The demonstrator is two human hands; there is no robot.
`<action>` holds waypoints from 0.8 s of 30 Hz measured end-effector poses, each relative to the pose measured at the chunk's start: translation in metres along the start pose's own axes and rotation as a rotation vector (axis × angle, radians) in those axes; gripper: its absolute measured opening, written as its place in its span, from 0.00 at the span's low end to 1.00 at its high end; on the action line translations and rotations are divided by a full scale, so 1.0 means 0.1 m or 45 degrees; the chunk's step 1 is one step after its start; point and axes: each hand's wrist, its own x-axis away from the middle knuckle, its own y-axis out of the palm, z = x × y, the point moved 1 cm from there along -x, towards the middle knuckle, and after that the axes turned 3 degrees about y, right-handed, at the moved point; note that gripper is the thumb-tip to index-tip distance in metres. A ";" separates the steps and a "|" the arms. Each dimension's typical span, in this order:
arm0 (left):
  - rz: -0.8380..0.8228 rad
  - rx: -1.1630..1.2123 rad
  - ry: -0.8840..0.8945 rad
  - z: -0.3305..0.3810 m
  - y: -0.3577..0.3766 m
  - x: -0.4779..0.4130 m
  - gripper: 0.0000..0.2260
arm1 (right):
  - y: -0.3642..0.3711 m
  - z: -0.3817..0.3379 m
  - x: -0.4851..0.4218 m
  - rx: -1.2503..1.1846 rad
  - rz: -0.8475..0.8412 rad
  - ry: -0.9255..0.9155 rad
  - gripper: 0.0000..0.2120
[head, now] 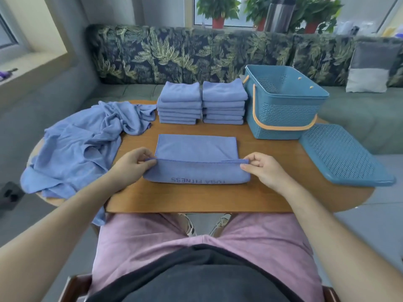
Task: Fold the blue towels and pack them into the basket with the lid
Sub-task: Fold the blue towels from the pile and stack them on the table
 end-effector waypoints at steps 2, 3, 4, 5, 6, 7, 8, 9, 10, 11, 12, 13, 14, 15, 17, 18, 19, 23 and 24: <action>0.014 0.028 -0.014 0.02 -0.06 0.01 0.02 | -0.04 -0.04 0.04 -0.019 0.003 -0.004 0.03; 0.027 0.054 -0.012 0.04 -0.08 0.01 0.03 | -0.05 -0.06 0.05 -0.028 0.017 -0.016 0.04; 0.044 0.085 -0.005 0.05 -0.09 0.00 0.04 | -0.05 -0.06 0.04 -0.039 0.037 -0.027 0.05; 0.066 0.118 0.003 0.06 -0.09 -0.01 0.04 | -0.06 -0.06 0.02 -0.040 0.057 -0.036 0.05; 0.091 0.134 0.003 0.07 -0.08 -0.05 0.05 | -0.06 -0.04 -0.03 -0.024 0.083 -0.036 0.04; 0.120 0.132 -0.006 0.07 -0.07 -0.10 0.05 | -0.05 -0.03 -0.10 0.011 0.112 -0.035 0.04; 0.153 0.112 -0.019 0.07 -0.05 -0.17 0.05 | -0.05 -0.01 -0.19 0.063 0.144 -0.027 0.05; 0.191 0.086 -0.035 0.05 -0.02 -0.25 0.05 | -0.03 0.00 -0.28 0.111 0.167 -0.015 0.06; 0.224 0.063 -0.051 0.03 0.01 -0.35 0.05 | -0.01 0.00 -0.38 0.141 0.189 -0.002 0.08; 0.250 0.043 -0.063 0.02 0.04 -0.44 0.05 | 0.01 -0.01 -0.48 0.161 0.210 0.015 0.09; 0.267 0.024 -0.076 0.00 0.08 -0.54 0.05 | 0.04 -0.02 -0.58 0.176 0.232 0.030 0.09; 0.277 0.008 -0.086 -0.01 0.11 -0.64 0.04 | 0.07 -0.03 -0.68 0.193 0.253 0.044 0.09; 0.281 -0.006 -0.093 -0.03 0.15 -0.74 0.04 | 0.11 -0.02 -0.78 0.213 0.274 0.061 0.10; 0.281 -0.024 -0.098 -0.05 0.19 -0.83 0.04 | 0.14 -0.01 -0.86 0.243 0.297 0.079 0.10; 0.272 -0.073 -0.116 -0.10 0.25 -0.99 0.04 | 0.19 0.02 -1.00 0.350 0.336 0.113 0.11; 0.260 -0.103 -0.126 -0.13 0.28 -1.06 0.05 | 0.21 0.05 -1.06 0.410 0.354 0.125 0.12; 0.246 -0.138 -0.127 -0.17 0.31 -1.12 0.05 | 0.23 0.08 -1.10 0.457 0.369 0.131 0.12; 0.262 -0.207 -0.131 -0.29 0.38 -1.23 0.06 | 0.29 0.17 -1.17 0.528 0.408 0.162 0.11; 0.264 -0.230 -0.137 -0.30 0.39 -1.24 0.06 | 0.30 0.18 -1.19 0.541 0.417 0.172 0.10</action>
